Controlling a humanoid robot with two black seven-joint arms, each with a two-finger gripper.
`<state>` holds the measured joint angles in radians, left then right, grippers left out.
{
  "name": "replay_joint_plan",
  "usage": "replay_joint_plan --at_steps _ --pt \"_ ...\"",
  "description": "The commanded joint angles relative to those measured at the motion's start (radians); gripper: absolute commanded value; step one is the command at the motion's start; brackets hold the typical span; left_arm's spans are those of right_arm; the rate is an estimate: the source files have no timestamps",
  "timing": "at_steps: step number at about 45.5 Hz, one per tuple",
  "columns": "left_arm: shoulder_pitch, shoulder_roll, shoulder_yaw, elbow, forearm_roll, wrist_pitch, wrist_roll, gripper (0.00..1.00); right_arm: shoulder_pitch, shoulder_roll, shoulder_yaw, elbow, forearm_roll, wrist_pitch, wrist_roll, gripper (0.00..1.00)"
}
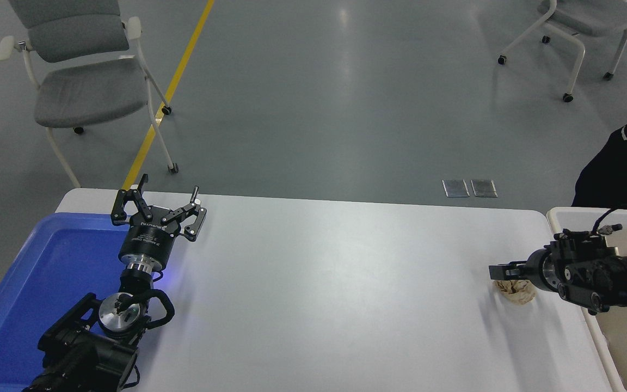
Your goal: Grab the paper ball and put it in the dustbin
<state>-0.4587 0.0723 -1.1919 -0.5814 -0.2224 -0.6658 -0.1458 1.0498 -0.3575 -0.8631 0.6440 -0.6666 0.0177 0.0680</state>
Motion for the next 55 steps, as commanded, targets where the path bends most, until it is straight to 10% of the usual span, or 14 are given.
replay_joint_plan --at_steps 1,11,16,21,24,40,55 --pt "0.000 0.000 0.000 0.000 0.000 0.000 0.000 0.99 -0.027 0.005 0.026 -0.004 0.004 -0.001 0.001 1.00" --pt "0.000 0.000 0.000 0.000 0.000 0.000 0.000 0.99 -0.045 0.003 0.029 -0.007 0.004 -0.004 0.003 0.93" --pt "0.000 0.000 0.000 0.000 0.000 0.000 0.000 0.99 -0.048 0.003 0.026 -0.006 0.004 0.001 0.015 0.41" --pt "0.000 0.000 0.000 0.000 0.000 0.000 0.000 0.99 -0.050 0.003 0.026 -0.006 0.002 0.001 0.015 0.29" --pt "0.000 0.000 0.000 0.000 0.000 0.000 0.000 0.99 -0.050 -0.001 0.026 -0.009 0.002 -0.001 0.015 0.00" --pt "0.000 0.000 0.000 0.000 0.000 0.000 0.000 0.99 -0.007 -0.069 0.022 0.026 0.009 0.016 0.012 0.00" --pt "0.000 0.000 0.000 0.000 0.000 0.000 0.000 0.99 0.421 -0.376 0.010 0.436 0.006 0.215 0.003 0.00"
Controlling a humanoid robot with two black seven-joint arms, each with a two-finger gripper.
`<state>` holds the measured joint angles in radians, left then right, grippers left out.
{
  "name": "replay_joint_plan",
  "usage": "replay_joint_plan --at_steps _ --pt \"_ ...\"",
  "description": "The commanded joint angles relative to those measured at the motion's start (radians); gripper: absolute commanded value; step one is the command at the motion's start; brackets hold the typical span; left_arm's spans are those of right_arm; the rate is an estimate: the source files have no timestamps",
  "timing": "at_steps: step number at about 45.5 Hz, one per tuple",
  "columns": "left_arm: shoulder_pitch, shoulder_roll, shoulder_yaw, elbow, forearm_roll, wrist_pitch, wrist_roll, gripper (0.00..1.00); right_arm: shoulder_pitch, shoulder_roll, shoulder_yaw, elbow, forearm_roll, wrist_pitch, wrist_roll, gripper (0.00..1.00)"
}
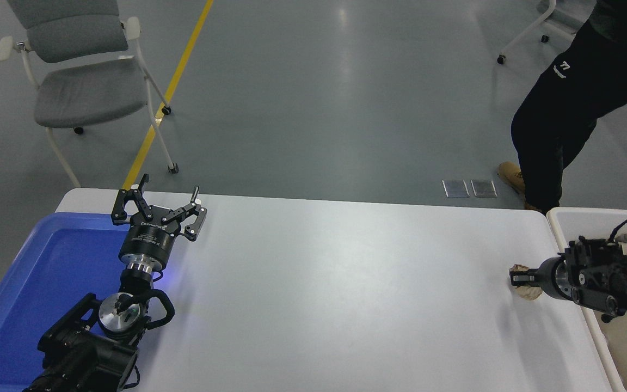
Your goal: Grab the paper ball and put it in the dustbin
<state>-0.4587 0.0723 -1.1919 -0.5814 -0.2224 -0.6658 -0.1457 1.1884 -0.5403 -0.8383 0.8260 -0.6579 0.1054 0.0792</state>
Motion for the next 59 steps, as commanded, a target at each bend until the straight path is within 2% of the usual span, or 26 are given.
replay_joint_plan --at_steps 1,10,21,27,39,46,50,55,59 --pt "0.000 0.000 0.000 0.000 0.000 0.000 0.000 0.99 0.322 -0.214 -0.019 0.280 -0.008 0.151 -0.010 0.00" --pt "0.000 0.000 0.000 0.000 0.000 0.000 0.000 0.99 0.669 -0.345 -0.071 0.398 -0.017 0.424 -0.035 0.00" --pt "0.000 0.001 0.000 0.000 0.000 0.000 0.000 0.99 1.031 -0.360 -0.191 0.427 -0.017 0.680 -0.053 0.00" --pt "0.000 0.000 0.000 0.000 0.000 0.000 0.001 0.99 1.145 -0.357 -0.226 0.444 -0.043 0.680 -0.073 0.00" --pt "0.000 0.001 0.000 0.000 0.000 0.000 0.001 0.99 1.176 -0.368 -0.226 0.436 -0.049 0.680 -0.116 0.00" --pt "0.000 0.000 0.000 0.000 0.000 0.000 0.000 0.99 1.156 -0.449 -0.225 0.413 -0.039 0.677 -0.159 0.00" --pt "0.000 0.001 0.000 0.000 0.002 0.000 0.001 0.99 1.122 -0.504 -0.223 0.381 -0.035 0.590 -0.177 0.00" --pt "0.000 0.000 0.000 0.000 0.000 0.000 0.000 0.99 1.012 -0.579 -0.212 0.299 -0.011 0.485 -0.179 0.00" --pt "0.000 0.000 0.000 0.000 0.002 0.000 0.000 0.99 0.901 -0.622 -0.185 0.225 0.072 0.358 -0.177 0.00"
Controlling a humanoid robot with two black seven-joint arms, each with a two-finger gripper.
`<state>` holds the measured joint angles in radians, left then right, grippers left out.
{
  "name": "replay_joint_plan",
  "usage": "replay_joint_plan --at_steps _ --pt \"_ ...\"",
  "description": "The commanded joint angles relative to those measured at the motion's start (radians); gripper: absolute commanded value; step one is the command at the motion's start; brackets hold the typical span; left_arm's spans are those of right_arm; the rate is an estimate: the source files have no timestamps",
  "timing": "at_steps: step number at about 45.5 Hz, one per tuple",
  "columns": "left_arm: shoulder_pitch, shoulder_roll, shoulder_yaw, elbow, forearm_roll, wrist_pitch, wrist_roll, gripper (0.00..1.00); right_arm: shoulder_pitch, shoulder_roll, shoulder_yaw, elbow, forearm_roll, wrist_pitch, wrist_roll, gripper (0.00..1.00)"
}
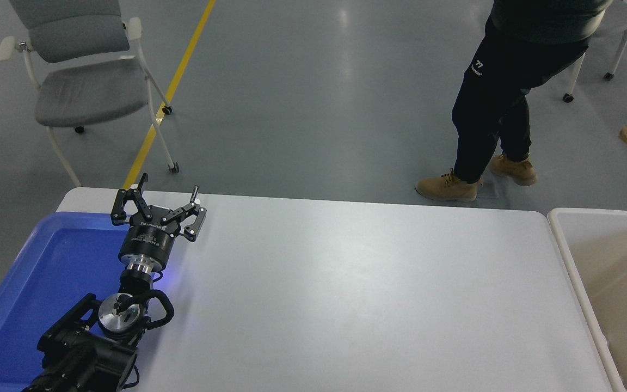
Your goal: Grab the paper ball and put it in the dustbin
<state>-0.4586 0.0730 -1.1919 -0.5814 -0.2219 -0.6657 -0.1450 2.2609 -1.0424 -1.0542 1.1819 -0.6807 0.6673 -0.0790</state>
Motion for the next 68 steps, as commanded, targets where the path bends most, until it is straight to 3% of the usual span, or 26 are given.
replay_joint_plan --at_steps 1,12,15,18,29,33,43,68 --pt "0.000 -0.001 0.000 0.000 0.001 0.000 -0.001 0.99 -0.200 -0.120 0.040 -0.149 0.128 -0.236 -0.019 0.00" --pt "0.000 -0.001 0.000 0.000 0.000 0.000 -0.001 0.99 -0.644 -0.081 0.272 -0.289 0.565 -0.580 -0.019 0.00" --pt "0.000 -0.001 0.000 0.000 0.001 0.000 -0.001 0.99 -0.864 -0.013 0.434 -0.396 0.711 -0.676 -0.018 0.00" --pt "0.000 0.001 0.000 0.000 0.000 0.000 -0.001 0.99 -1.019 0.054 0.552 -0.494 0.782 -0.721 -0.018 0.00" --pt "0.000 -0.001 0.000 0.000 0.000 0.000 -0.001 0.99 -1.483 0.458 0.974 -1.175 0.794 -0.681 -0.018 0.00" --pt "0.000 -0.001 0.000 0.000 0.000 0.000 -0.001 0.99 -1.505 0.545 1.045 -1.242 0.796 -0.695 -0.018 0.00" --pt "0.000 -0.001 0.000 0.000 0.000 0.000 -0.001 0.99 -1.549 0.602 1.221 -1.242 0.810 -0.805 -0.019 0.00" --pt "0.000 -0.001 0.000 0.000 -0.002 0.000 -0.001 0.99 -1.658 0.651 1.329 -1.239 0.810 -0.813 -0.008 0.00"
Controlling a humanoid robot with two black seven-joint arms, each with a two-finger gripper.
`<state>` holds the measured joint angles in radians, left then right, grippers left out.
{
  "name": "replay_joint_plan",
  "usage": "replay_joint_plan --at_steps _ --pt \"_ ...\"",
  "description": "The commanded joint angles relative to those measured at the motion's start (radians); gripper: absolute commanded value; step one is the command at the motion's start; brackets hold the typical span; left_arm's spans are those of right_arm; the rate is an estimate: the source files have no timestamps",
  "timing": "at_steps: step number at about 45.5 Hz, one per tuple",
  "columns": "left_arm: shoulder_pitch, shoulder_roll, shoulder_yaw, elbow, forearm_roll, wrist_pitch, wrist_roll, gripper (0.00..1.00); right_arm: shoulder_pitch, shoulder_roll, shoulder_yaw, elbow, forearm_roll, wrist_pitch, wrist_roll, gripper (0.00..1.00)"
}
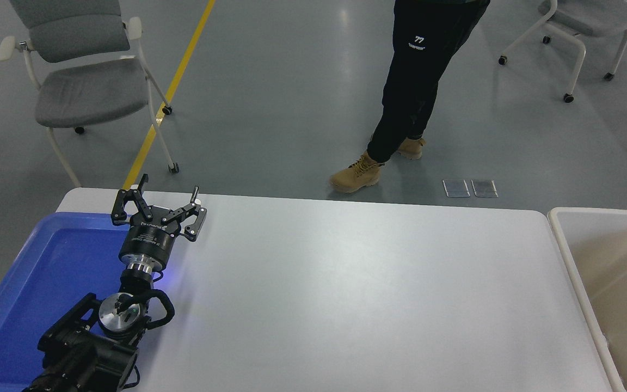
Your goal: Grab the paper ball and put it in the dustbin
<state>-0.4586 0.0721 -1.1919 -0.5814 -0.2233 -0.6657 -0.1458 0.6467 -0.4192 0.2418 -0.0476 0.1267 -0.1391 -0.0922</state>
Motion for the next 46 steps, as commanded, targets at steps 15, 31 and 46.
replay_joint_plan --at_steps 15,31,46 --pt "0.000 0.000 0.000 0.000 -0.001 0.000 0.000 0.99 -0.050 0.031 0.020 -0.008 0.002 -0.001 0.005 0.00" --pt "0.000 0.000 0.000 0.000 0.001 0.000 0.000 0.99 -0.051 0.077 0.020 -0.008 0.002 -0.001 0.005 0.00" --pt "0.000 0.000 0.000 0.000 -0.001 0.000 0.000 0.99 -0.051 0.080 0.030 -0.008 0.002 0.001 0.006 1.00"
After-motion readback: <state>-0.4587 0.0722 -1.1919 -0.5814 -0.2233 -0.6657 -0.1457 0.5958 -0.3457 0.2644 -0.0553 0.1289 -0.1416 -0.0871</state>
